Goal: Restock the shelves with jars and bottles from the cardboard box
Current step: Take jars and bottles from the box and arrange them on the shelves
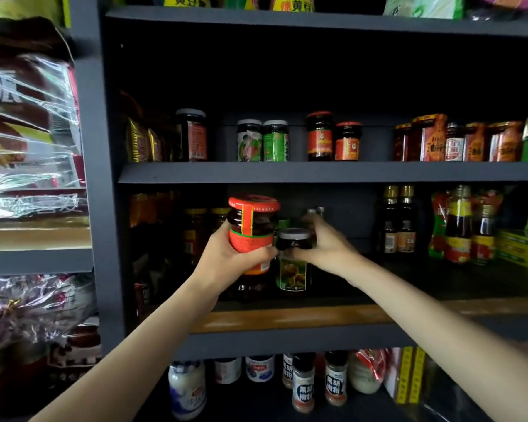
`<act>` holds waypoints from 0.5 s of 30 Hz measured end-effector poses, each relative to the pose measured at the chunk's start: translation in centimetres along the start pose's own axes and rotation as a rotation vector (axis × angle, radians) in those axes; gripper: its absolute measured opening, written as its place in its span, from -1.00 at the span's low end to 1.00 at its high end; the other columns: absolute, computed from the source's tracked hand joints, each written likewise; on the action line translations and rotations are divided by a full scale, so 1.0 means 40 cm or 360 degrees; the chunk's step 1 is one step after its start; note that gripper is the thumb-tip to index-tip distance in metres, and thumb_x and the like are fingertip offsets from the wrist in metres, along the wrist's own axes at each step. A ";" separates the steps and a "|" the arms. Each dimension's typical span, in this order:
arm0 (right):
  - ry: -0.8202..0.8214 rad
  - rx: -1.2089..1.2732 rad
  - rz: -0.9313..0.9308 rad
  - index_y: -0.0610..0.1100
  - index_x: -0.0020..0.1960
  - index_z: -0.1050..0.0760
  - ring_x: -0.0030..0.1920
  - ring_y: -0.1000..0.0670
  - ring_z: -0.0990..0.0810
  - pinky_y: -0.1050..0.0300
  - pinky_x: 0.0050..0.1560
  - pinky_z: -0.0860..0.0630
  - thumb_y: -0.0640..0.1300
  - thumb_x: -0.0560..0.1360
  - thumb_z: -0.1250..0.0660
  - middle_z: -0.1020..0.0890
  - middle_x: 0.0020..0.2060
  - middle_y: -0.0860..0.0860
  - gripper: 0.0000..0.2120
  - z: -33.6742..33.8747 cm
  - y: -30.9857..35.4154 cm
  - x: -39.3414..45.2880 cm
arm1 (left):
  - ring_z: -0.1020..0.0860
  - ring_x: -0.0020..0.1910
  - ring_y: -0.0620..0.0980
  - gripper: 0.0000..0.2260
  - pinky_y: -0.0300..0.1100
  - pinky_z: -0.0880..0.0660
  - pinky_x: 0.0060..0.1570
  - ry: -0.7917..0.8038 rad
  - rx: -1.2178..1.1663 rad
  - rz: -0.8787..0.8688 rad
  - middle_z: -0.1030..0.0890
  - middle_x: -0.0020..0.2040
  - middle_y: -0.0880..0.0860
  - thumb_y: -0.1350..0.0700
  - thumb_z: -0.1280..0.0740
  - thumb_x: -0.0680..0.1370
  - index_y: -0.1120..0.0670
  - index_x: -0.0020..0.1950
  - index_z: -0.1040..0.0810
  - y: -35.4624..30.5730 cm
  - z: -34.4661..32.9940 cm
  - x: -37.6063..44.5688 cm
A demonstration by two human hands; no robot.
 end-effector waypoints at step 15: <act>-0.0269 0.0830 0.0431 0.10 0.09 -0.46 -0.01 0.23 -0.59 0.32 -0.03 -0.50 0.00 0.30 -0.53 -0.63 -0.04 0.14 -0.58 0.069 0.223 -0.193 | -0.57 -0.14 -0.08 -0.60 -0.19 -0.52 -0.19 -0.0314 0.0750 -0.0705 -0.59 -0.17 -0.09 -0.06 -0.48 0.31 0.02 0.02 -0.39 -0.221 -0.051 -0.078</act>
Point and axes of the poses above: each hand's wrist, its own x-axis towards the middle knuckle, its own z-axis out of the back of the hand, y = z × x, the point moved 5 cm from there along x, towards the middle knuckle
